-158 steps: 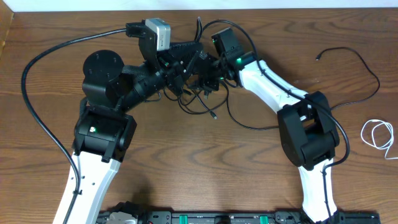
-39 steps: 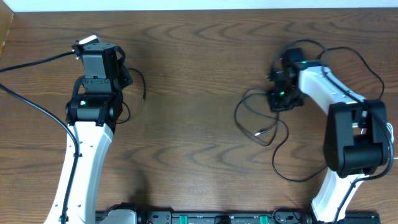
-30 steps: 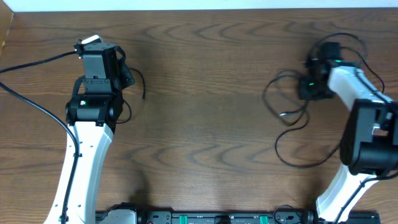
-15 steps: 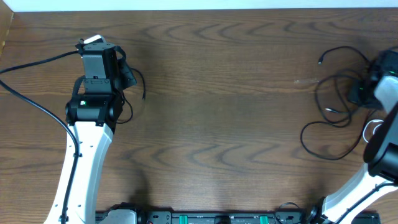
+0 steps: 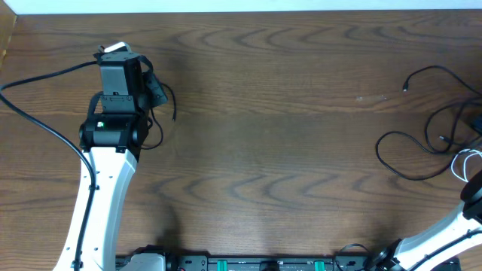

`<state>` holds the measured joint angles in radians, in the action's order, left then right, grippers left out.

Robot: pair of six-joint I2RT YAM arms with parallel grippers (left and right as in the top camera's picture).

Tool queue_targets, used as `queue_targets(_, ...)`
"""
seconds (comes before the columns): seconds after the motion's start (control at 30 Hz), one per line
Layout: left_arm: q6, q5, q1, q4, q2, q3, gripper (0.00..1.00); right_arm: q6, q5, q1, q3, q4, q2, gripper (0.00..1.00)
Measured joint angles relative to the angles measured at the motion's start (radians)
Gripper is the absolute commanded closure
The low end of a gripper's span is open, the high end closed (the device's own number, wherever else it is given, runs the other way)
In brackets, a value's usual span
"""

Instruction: Untangle cables

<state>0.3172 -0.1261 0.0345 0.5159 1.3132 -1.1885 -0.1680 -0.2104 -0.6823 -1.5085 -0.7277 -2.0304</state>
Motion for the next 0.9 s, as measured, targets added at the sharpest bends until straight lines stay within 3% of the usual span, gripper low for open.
queue_targets(0.07,0.0,0.012,0.0,0.0,0.0,0.0,0.93,-0.012,0.014,-0.004,-0.01,-0.019,0.0,0.4)
queue_targets(0.13,0.0,0.017,0.0,0.0,0.0,0.0,0.92,-0.018,0.044,-0.006,-0.017,-0.032,0.0,0.22)
queue_targets(0.3,0.0,0.023,0.0,0.0,0.0,0.0,0.93,-0.006,0.185,-0.005,-0.018,-0.049,-0.001,0.01)
queue_targets(0.6,0.0,0.024,0.0,0.013,0.0,0.0,0.93,0.048,0.324,0.021,-0.069,-0.045,-0.001,0.01)
queue_targets(0.9,0.0,0.024,0.0,0.016,0.0,0.0,0.93,0.257,0.492,0.061,-0.129,-0.064,0.014,0.01)
